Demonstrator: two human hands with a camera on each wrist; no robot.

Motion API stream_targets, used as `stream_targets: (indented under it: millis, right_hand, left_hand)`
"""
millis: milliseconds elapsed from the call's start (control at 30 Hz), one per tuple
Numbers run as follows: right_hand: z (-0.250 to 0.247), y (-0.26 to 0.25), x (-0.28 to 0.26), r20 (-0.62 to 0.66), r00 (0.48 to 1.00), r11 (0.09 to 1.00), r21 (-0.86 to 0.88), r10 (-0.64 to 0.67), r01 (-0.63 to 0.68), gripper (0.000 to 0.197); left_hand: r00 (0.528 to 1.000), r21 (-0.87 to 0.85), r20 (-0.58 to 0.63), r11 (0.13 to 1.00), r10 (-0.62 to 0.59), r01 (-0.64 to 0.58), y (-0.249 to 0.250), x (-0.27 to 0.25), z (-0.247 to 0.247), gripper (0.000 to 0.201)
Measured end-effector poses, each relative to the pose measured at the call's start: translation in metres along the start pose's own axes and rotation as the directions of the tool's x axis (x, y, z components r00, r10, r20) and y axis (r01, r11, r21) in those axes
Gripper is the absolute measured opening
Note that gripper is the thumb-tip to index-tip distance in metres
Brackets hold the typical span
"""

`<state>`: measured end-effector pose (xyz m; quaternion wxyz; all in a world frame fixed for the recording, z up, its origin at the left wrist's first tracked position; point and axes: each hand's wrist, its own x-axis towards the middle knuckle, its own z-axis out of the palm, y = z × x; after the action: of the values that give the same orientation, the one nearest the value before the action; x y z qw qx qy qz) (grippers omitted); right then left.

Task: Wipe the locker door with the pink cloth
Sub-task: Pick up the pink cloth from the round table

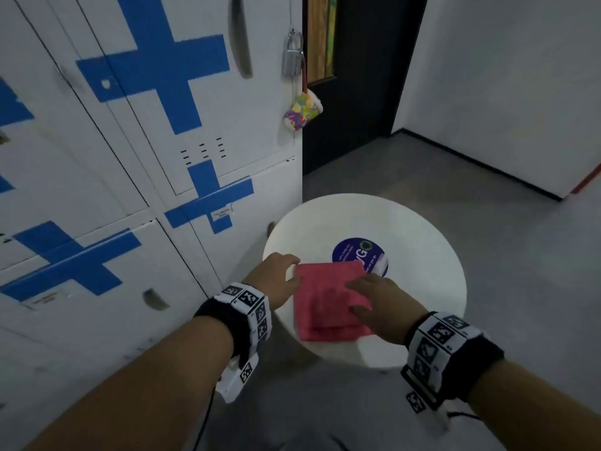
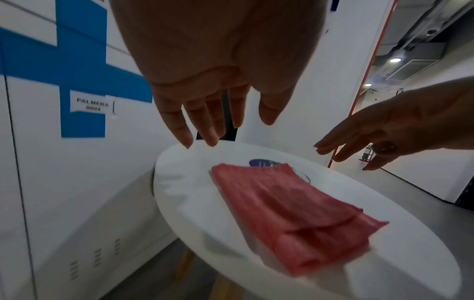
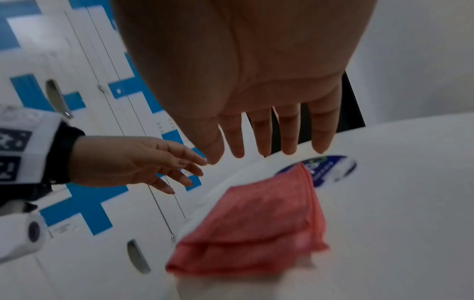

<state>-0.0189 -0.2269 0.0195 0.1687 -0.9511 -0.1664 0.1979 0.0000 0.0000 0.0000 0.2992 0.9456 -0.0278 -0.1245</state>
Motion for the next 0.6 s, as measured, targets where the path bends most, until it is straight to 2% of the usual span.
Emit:
stream_targets:
  millis: [167,333,467,600]
  right_hand:
    - [0.035,0.014,0.015,0.128,0.990,0.996,-0.072,0.061,-0.052,0.048]
    - [0.041,0.011,0.020,0.066,0.988,0.989,-0.051,0.141,-0.138,0.058]
    - [0.046,0.012,0.027,0.042,0.989,0.990,-0.032,0.139,-0.138,0.066]
    - [0.048,0.013,0.030,0.020,0.989,0.989,0.001,0.145,-0.145,0.067]
  left_hand:
    - [0.978,0.001,0.129,0.986,-0.166,0.168,-0.003,0.000,0.029,0.060]
    - [0.972,-0.030,0.113,0.977,-0.207,0.211,-0.001,0.003,0.044,0.079]
    - [0.968,-0.116,0.103,0.963,-0.230,0.242,0.003,0.005,0.047,0.093]
    - [0.956,-0.106,0.082,0.951,-0.282,0.289,0.007,0.007,0.051,0.082]
